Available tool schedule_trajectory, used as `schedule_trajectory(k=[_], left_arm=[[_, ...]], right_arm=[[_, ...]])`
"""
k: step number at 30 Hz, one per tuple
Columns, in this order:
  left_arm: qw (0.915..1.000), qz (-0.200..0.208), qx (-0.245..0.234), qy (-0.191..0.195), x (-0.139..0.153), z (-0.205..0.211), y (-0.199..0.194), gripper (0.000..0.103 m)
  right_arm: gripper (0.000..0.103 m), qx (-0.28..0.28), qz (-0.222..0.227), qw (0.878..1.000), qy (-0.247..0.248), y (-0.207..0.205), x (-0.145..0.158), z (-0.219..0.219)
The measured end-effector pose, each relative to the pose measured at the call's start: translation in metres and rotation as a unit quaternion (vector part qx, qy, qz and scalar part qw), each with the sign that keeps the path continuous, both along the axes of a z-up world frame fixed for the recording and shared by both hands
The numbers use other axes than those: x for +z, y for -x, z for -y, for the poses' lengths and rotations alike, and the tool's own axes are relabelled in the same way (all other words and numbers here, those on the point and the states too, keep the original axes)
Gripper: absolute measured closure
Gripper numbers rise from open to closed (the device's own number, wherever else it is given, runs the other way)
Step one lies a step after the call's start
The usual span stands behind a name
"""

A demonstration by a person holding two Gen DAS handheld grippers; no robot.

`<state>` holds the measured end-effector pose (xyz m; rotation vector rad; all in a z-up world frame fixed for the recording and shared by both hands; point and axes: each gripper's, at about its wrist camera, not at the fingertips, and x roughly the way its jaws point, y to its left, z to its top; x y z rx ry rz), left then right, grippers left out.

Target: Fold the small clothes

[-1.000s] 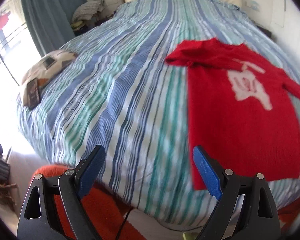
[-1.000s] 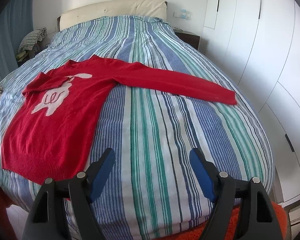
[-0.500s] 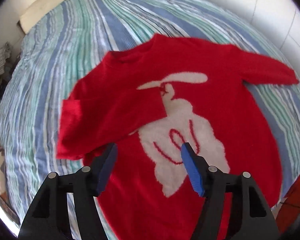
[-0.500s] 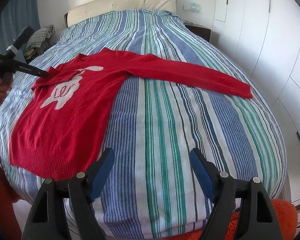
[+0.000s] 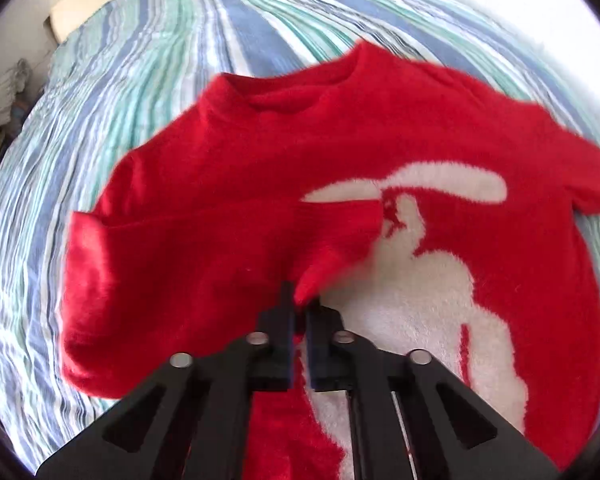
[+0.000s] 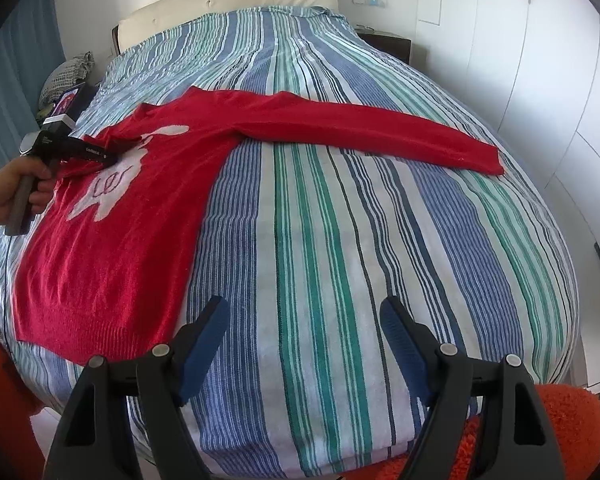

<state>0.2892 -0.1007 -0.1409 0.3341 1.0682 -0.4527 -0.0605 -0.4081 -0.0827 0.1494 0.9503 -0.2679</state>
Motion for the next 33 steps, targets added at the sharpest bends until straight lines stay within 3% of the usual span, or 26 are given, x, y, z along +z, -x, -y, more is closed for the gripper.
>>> schedule_trajectory(k=[2, 3, 4, 6, 8, 11, 14, 18, 23, 29, 33], left_arm=[[0.9962, 0.003, 0.055, 0.068, 0.023, -0.034, -0.004, 0.101], [0.9902, 0.002, 0.089, 0.107, 0.035, -0.058, -0.007, 0.101], [0.9790, 0.002, 0.138, 0.150, 0.051, -0.096, -0.009, 0.101], [0.9539, 0.013, 0.227, 0.196, 0.070, -0.171, -0.011, 0.101], [0.9295, 0.023, 0.306, 0.205, 0.075, -0.243, -0.009, 0.101], [0.8923, 0.016, 0.414, 0.179, 0.060, -0.346, -0.006, 0.101], [0.8566, 0.004, 0.488, 0.167, 0.038, -0.410, 0.011, 0.101], [0.8297, -0.021, 0.530, 0.175, 0.007, -0.437, 0.029, 0.101], [0.8337, 0.005, 0.534, 0.141, 0.001, -0.425, 0.039, 0.101], [0.8113, -0.029, 0.567, 0.138, -0.035, -0.441, 0.041, 0.102], [0.8120, -0.031, 0.569, 0.128, -0.042, -0.439, 0.039, 0.102]], right_arm=[[0.026, 0.003, -0.001, 1.000, 0.002, -0.001, 0.000, -0.002], [0.026, 0.006, -0.001, 1.000, 0.004, -0.001, 0.000, -0.003], [0.026, 0.008, 0.000, 1.000, 0.005, 0.000, 0.001, -0.004], [0.026, 0.012, 0.004, 1.000, 0.008, 0.000, 0.002, -0.006], [0.026, 0.012, 0.007, 1.000, 0.009, 0.001, 0.003, -0.006], [0.026, 0.011, 0.007, 1.000, 0.006, 0.000, 0.002, -0.006], [0.026, 0.018, 0.002, 1.000, 0.010, -0.001, -0.001, -0.012], [0.026, 0.033, -0.005, 0.999, 0.024, -0.003, -0.003, -0.023], [0.026, 0.038, -0.020, 0.999, 0.020, -0.005, -0.011, -0.028], [0.026, 0.027, -0.022, 0.999, 0.016, -0.005, -0.013, -0.022], [0.026, 0.026, -0.024, 0.999, 0.016, -0.004, -0.013, -0.020]])
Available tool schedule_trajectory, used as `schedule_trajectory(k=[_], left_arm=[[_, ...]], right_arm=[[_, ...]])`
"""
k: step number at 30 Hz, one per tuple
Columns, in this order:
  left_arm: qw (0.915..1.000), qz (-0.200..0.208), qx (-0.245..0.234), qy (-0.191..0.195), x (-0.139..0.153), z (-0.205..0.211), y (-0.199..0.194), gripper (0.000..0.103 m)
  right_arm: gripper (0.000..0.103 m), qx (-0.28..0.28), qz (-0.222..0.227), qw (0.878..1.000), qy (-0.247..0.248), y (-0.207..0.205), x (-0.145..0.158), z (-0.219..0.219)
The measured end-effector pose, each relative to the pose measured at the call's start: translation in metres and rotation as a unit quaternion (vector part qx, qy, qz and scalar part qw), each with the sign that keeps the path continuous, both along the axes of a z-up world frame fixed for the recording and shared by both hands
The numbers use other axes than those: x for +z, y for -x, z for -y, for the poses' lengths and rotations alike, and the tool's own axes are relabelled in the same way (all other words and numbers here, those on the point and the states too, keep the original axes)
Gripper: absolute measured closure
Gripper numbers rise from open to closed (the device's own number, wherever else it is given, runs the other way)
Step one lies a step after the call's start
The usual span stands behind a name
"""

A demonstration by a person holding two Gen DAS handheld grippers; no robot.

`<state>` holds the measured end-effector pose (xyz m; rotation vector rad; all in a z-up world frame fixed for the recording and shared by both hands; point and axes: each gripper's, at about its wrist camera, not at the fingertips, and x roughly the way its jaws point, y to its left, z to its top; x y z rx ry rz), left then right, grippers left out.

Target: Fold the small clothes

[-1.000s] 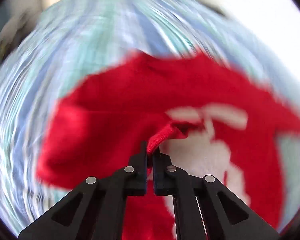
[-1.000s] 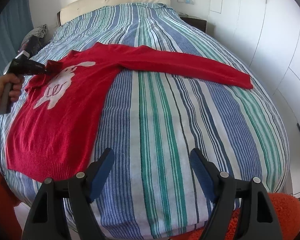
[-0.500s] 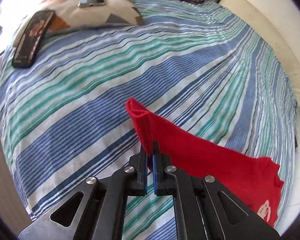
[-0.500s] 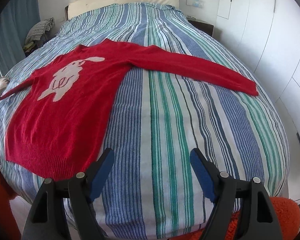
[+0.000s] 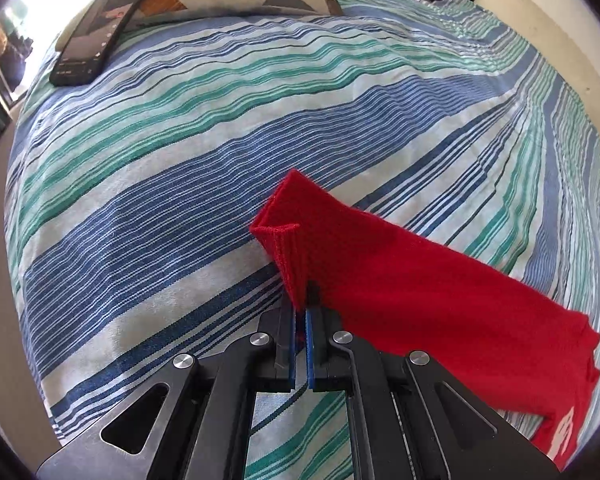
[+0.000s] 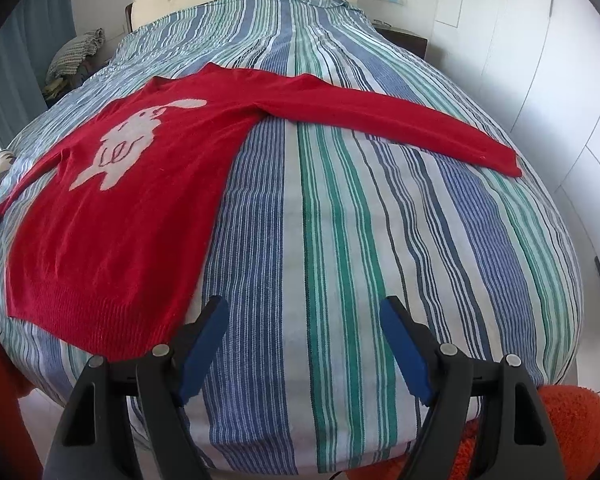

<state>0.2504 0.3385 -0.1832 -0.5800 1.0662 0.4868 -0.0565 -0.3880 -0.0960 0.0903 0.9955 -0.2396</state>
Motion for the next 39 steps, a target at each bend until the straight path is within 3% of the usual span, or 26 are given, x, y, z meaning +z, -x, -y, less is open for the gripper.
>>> schedule_trajectory(k=[10, 14, 15, 16, 17, 18, 19, 21, 25, 30, 34, 39], left_arm=[[0.9994, -0.003, -0.027, -0.022, -0.008, 0.005, -0.004, 0.097], [0.9997, 0.008, -0.021, 0.005, -0.004, -0.003, 0.001, 0.092], [0.9997, 0.012, -0.022, 0.007, -0.001, -0.004, 0.004, 0.083], [0.9996, 0.018, -0.023, 0.005, 0.004, -0.003, 0.010, 0.063], [0.9995, 0.019, -0.024, -0.004, 0.010, -0.001, 0.015, 0.051], [0.9994, 0.019, -0.024, -0.015, 0.014, 0.000, 0.021, 0.026], [0.9990, 0.019, -0.022, -0.035, 0.021, 0.002, 0.029, 0.012], [0.9980, 0.023, -0.021, -0.055, 0.027, 0.005, 0.042, 0.010], [0.9986, 0.013, -0.020, -0.048, 0.032, 0.006, 0.068, 0.010], [0.9977, 0.054, -0.032, -0.023, 0.055, 0.031, 0.104, 0.010], [0.9922, 0.082, -0.094, -0.009, 0.070, 0.080, 0.122, 0.010], [0.9758, 0.093, -0.198, -0.001, 0.072, 0.154, 0.142, 0.010]], right_arm=[[0.026, -0.002, -0.013, 1.000, 0.000, -0.003, -0.005, 0.000], [0.026, -0.001, -0.014, 1.000, -0.002, -0.003, -0.006, -0.001], [0.026, -0.002, -0.012, 1.000, -0.004, -0.003, -0.005, 0.000], [0.026, -0.003, -0.009, 1.000, -0.007, -0.002, -0.004, 0.001], [0.026, -0.005, -0.004, 1.000, -0.010, -0.001, -0.002, 0.002], [0.026, -0.007, -0.001, 1.000, -0.013, 0.000, -0.001, 0.003], [0.026, -0.009, 0.001, 1.000, -0.015, 0.001, 0.000, 0.004], [0.026, -0.014, 0.001, 1.000, -0.018, 0.002, 0.000, 0.005], [0.026, -0.019, 0.009, 0.999, -0.024, 0.004, 0.003, 0.007], [0.026, -0.022, 0.021, 0.999, -0.021, 0.007, 0.007, 0.007], [0.025, -0.022, 0.017, 0.999, -0.019, 0.007, 0.005, 0.007], [0.025, -0.023, 0.014, 0.999, -0.018, 0.006, 0.003, 0.008]])
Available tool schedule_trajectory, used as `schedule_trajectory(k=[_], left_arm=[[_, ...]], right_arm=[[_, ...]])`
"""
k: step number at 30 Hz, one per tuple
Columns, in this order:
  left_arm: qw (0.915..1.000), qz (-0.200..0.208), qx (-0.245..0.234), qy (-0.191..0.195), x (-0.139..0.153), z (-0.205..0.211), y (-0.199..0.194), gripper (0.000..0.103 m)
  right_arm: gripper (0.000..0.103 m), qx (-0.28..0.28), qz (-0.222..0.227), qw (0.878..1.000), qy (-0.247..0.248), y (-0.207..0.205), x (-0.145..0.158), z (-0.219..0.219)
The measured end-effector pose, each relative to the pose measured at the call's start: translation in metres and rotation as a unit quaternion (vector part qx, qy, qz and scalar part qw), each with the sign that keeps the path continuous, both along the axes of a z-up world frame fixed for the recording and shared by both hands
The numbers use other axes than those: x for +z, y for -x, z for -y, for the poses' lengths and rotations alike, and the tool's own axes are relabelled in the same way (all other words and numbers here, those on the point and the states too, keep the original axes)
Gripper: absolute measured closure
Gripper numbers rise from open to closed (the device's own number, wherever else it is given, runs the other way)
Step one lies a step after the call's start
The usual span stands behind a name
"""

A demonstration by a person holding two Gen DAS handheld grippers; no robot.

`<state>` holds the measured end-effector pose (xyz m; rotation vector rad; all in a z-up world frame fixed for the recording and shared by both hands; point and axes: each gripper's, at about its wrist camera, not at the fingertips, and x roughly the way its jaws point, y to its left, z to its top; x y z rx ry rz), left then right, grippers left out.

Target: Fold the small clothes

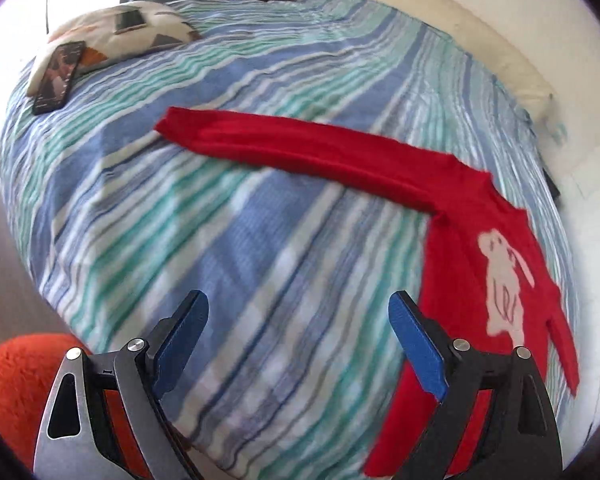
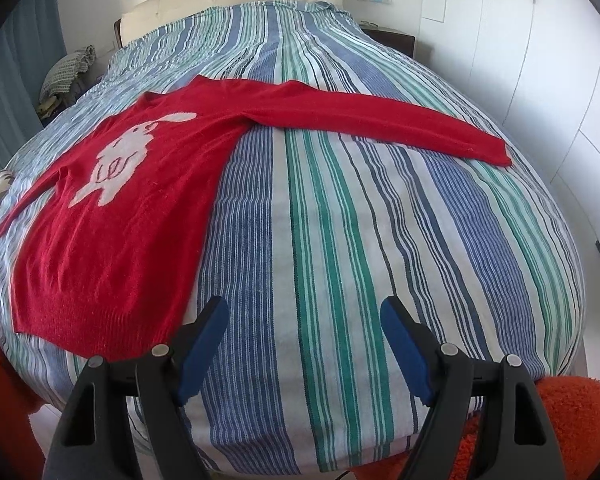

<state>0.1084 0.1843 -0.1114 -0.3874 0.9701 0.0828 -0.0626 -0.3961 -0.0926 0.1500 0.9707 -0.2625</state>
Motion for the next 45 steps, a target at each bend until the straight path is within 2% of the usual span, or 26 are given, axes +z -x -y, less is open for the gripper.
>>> schedule_trajectory(k=[5, 9, 11, 14, 17, 19, 21, 22, 25, 26, 28, 30, 33, 37, 45], left_arm=[[0.9934, 0.000, -0.112, -0.022, -0.010, 0.066, 0.023, 0.010], [0.9882, -0.023, -0.149, -0.027, -0.030, 0.091, 0.039, 0.010], [0.9845, -0.031, -0.169, -0.036, -0.038, 0.100, 0.046, 0.010], [0.9744, -0.047, -0.202, -0.086, -0.050, 0.120, 0.051, 0.010], [0.9680, -0.074, -0.212, -0.113, -0.063, 0.128, 0.048, 0.010], [0.9663, -0.083, -0.213, -0.118, -0.068, 0.128, 0.050, 0.008], [0.9645, -0.089, -0.215, -0.125, -0.069, 0.127, 0.054, 0.006], [0.9630, -0.094, -0.219, -0.127, -0.068, 0.126, 0.056, 0.006], [0.9591, -0.118, -0.222, -0.130, -0.066, 0.123, 0.063, 0.008], [0.9603, -0.119, -0.219, -0.124, -0.061, 0.118, 0.068, 0.008], [0.9669, -0.100, -0.207, -0.110, -0.049, 0.110, 0.076, 0.008], [0.9731, -0.074, -0.192, -0.103, -0.034, 0.102, 0.079, 0.008], [0.9768, -0.043, -0.175, -0.116, -0.019, 0.098, 0.075, 0.008], [0.9726, -0.035, -0.170, -0.155, -0.016, 0.098, 0.062, 0.008], [0.9708, -0.040, -0.167, -0.167, -0.021, 0.094, 0.054, 0.008]], right_arm=[[0.025, 0.000, -0.003, 1.000, -0.001, -0.001, -0.002, 0.001], [0.025, 0.026, 0.005, 1.000, -0.001, -0.004, 0.002, -0.010], [0.025, 0.067, 0.023, 0.997, -0.007, -0.003, 0.008, -0.027], [0.025, 0.141, 0.039, 0.989, -0.010, -0.005, 0.013, -0.062], [0.025, 0.191, 0.024, 0.981, -0.017, -0.014, 0.003, -0.090], [0.025, 0.206, -0.010, 0.978, -0.021, -0.025, -0.015, -0.101], [0.025, 0.190, -0.069, 0.979, -0.024, -0.033, -0.042, -0.101], [0.024, 0.185, -0.079, 0.979, -0.033, -0.033, -0.049, -0.096], [0.023, 0.164, -0.090, 0.982, -0.040, -0.025, -0.043, -0.089], [0.023, 0.154, -0.096, 0.983, -0.039, -0.021, -0.040, -0.087], [0.023, 0.127, -0.076, 0.988, -0.037, -0.008, -0.027, -0.079], [0.023, 0.099, -0.031, 0.994, -0.036, 0.002, -0.009, -0.068], [0.020, 0.057, 0.016, 0.997, -0.041, 0.005, 0.007, -0.049], [0.020, 0.018, 0.009, 0.998, -0.054, 0.002, 0.001, -0.033], [0.020, 0.000, -0.002, 0.998, -0.065, 0.001, -0.008, -0.022]])
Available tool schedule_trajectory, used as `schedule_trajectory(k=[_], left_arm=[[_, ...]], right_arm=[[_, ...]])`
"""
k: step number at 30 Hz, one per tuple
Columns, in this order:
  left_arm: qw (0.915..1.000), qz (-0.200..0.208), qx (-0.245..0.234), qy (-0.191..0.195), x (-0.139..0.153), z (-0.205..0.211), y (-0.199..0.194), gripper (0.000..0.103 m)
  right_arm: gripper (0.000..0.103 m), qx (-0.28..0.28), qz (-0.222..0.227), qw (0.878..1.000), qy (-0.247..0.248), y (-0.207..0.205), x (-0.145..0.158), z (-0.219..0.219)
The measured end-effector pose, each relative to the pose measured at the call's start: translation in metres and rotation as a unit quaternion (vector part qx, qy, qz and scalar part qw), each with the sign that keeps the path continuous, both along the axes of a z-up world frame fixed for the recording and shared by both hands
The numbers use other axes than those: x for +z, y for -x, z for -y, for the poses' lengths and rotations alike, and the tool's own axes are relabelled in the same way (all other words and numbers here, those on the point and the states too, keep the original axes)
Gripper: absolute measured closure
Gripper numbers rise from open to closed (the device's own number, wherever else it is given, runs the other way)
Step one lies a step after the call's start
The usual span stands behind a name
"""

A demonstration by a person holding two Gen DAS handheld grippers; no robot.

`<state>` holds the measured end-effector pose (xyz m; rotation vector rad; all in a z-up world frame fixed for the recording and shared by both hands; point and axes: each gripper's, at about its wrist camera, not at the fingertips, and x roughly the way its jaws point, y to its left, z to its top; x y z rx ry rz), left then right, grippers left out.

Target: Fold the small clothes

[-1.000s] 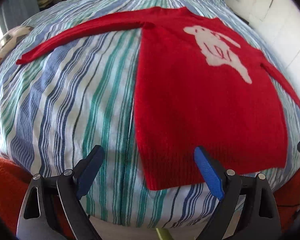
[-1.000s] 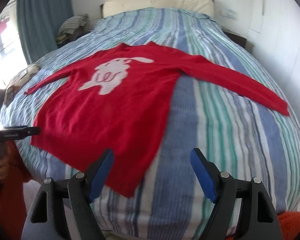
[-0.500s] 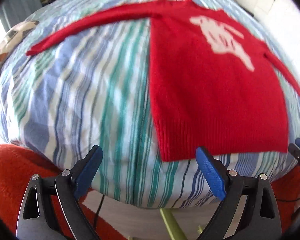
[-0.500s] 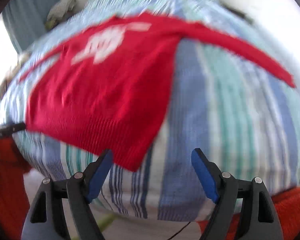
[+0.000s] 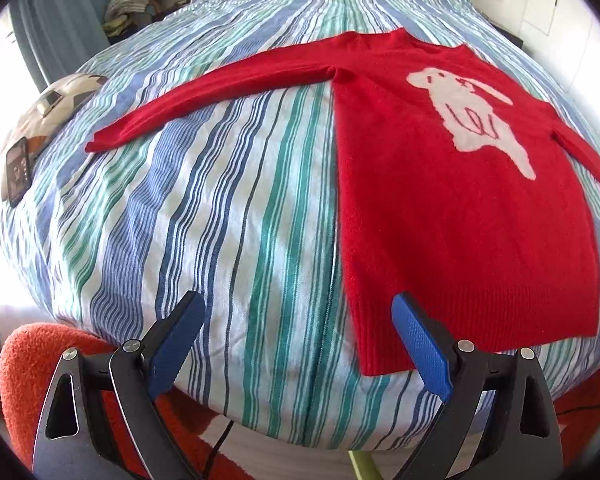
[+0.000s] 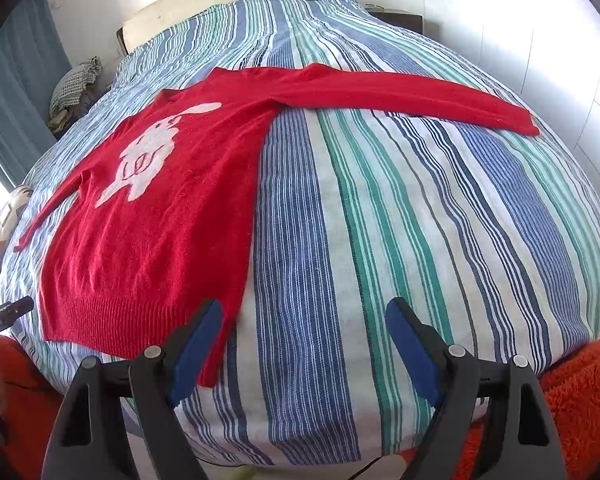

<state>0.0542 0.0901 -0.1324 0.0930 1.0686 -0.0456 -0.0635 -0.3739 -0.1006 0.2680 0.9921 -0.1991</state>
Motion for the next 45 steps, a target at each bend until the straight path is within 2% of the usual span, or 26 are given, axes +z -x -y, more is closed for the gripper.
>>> schedule_trajectory(k=[10, 12, 14, 18, 21, 23, 25, 27, 28, 30, 32, 36, 38, 40, 42, 43, 45], left_arm=[[0.9999, 0.001, 0.008, -0.010, -0.003, -0.002, 0.000, 0.008], [0.9999, 0.006, 0.012, 0.001, 0.001, -0.007, 0.000, 0.008], [0.9993, 0.020, 0.022, 0.021, 0.010, -0.017, -0.003, 0.008], [0.9964, 0.047, 0.056, 0.043, 0.023, -0.038, -0.015, 0.008], [0.9931, 0.065, 0.085, 0.049, 0.025, -0.052, -0.022, 0.008], [0.9909, 0.070, 0.103, 0.051, 0.022, -0.059, -0.023, 0.008], [0.9894, 0.066, 0.118, 0.053, 0.016, -0.064, -0.023, 0.008], [0.9891, 0.056, 0.126, 0.052, 0.010, -0.067, -0.024, 0.008], [0.9894, 0.051, 0.127, 0.049, 0.008, -0.067, -0.025, 0.008], [0.9900, 0.049, 0.125, 0.041, 0.006, -0.065, -0.027, 0.008], [0.9906, 0.049, 0.124, 0.033, 0.005, -0.063, -0.029, 0.008], [0.9917, 0.041, 0.120, 0.021, 0.000, -0.059, -0.031, 0.008], [0.9919, 0.037, 0.120, 0.017, -0.004, -0.057, -0.031, 0.008], [0.9919, 0.033, 0.122, 0.014, -0.006, -0.057, -0.031, 0.008], [0.9919, 0.031, 0.123, 0.014, -0.007, -0.057, -0.030, 0.008], [0.9919, 0.033, 0.122, 0.015, -0.006, -0.057, -0.029, 0.008], [0.9918, 0.036, 0.121, 0.017, -0.006, -0.058, -0.028, 0.008]], right_arm=[[0.020, 0.009, -0.005, 1.000, 0.002, 0.000, -0.004, -0.002], [0.020, 0.004, -0.001, 1.000, -0.011, 0.000, -0.002, 0.003], [0.020, -0.004, 0.012, 0.999, -0.047, -0.006, 0.002, 0.018], [0.020, -0.056, 0.062, 0.991, -0.100, -0.031, 0.023, 0.092], [0.020, -0.102, 0.115, 0.977, -0.151, -0.048, 0.036, 0.165], [0.020, -0.153, 0.128, 0.962, -0.186, -0.056, 0.033, 0.213], [0.020, -0.222, 0.138, 0.934, -0.242, -0.056, 0.018, 0.264], [0.020, -0.263, 0.131, 0.908, -0.300, -0.056, -0.004, 0.296], [0.020, -0.279, 0.125, 0.898, -0.316, -0.057, -0.013, 0.306], [0.021, -0.300, 0.123, 0.887, -0.329, -0.057, -0.028, 0.319], [0.023, -0.310, 0.125, 0.883, -0.330, -0.061, -0.036, 0.327], [0.028, -0.310, 0.132, 0.889, -0.309, -0.079, -0.039, 0.335], [0.042, -0.305, 0.124, 0.901, -0.284, -0.089, -0.041, 0.331], [0.099, -0.314, 0.102, 0.908, -0.260, -0.093, -0.045, 0.332], [0.099, -0.329, 0.090, 0.909, -0.241, -0.095, -0.044, 0.332], [0.099, -0.325, 0.086, 0.917, -0.216, -0.099, -0.036, 0.330], [0.099, -0.289, 0.083, 0.942, -0.152, -0.117, -0.006, 0.313]])
